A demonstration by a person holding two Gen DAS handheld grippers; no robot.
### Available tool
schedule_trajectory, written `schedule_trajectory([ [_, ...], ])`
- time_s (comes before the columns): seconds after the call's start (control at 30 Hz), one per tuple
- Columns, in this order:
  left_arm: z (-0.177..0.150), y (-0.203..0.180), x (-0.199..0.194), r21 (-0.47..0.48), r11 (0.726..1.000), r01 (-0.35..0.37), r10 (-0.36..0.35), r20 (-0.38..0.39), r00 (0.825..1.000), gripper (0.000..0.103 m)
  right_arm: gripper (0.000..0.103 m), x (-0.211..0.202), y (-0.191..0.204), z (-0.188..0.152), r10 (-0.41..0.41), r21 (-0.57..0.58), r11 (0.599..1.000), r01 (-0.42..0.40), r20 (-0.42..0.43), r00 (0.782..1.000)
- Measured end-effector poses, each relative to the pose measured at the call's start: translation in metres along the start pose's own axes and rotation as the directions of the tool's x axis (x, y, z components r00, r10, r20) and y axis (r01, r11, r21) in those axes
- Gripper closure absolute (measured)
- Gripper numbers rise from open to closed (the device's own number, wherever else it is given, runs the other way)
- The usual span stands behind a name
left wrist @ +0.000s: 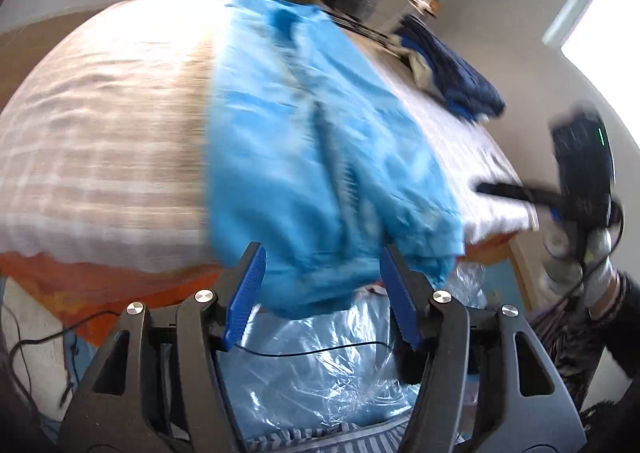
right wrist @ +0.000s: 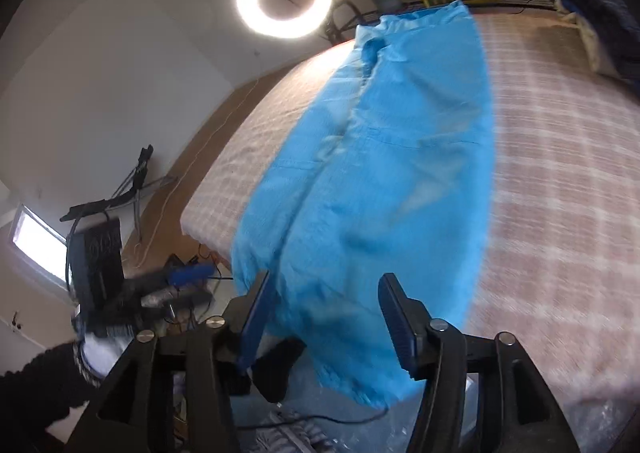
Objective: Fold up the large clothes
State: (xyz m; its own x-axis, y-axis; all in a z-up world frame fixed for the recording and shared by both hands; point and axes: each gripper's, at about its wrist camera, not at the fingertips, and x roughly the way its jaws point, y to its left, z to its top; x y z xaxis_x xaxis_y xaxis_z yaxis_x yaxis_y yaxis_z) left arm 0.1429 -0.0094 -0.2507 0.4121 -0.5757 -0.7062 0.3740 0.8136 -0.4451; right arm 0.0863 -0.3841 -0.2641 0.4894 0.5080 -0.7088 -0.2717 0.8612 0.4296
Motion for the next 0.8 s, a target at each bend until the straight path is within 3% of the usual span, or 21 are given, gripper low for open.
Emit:
schedule_trajectory([
  [0.13,0.004,0.045,0.000,-0.179,0.984,0.017,-0.017,0.005,1.000,0.041,0.044,-0.014,-0.028,-0.023,-0.037,0.023,0.999,0.038,-0.044,0.998],
  [0.27,0.005,0.075,0.024,-0.333,0.940,0.073,-0.091,-0.039,0.995,0.041,0.044,-0.001,-0.057,-0.028,0.017,0.106,0.994,-0.010,-0.072,0.997],
  [0.53,0.000,0.071,0.065,-0.370,0.919,0.133,-0.187,-0.116,0.975,0.042,0.047,0.015,-0.074,-0.022,0.147,0.202,0.971,-0.131,-0.068,0.987],
  [0.7,-0.002,0.058,0.072,-0.332,0.930,0.156,-0.214,-0.147,0.966,0.042,0.047,0.025,-0.069,-0.017,0.200,0.206,0.962,-0.181,-0.077,0.977],
  [0.8,0.002,0.050,0.068,-0.317,0.931,0.182,-0.237,-0.143,0.961,0.047,0.047,0.030,-0.070,-0.015,0.248,0.248,0.943,-0.220,-0.089,0.965],
])
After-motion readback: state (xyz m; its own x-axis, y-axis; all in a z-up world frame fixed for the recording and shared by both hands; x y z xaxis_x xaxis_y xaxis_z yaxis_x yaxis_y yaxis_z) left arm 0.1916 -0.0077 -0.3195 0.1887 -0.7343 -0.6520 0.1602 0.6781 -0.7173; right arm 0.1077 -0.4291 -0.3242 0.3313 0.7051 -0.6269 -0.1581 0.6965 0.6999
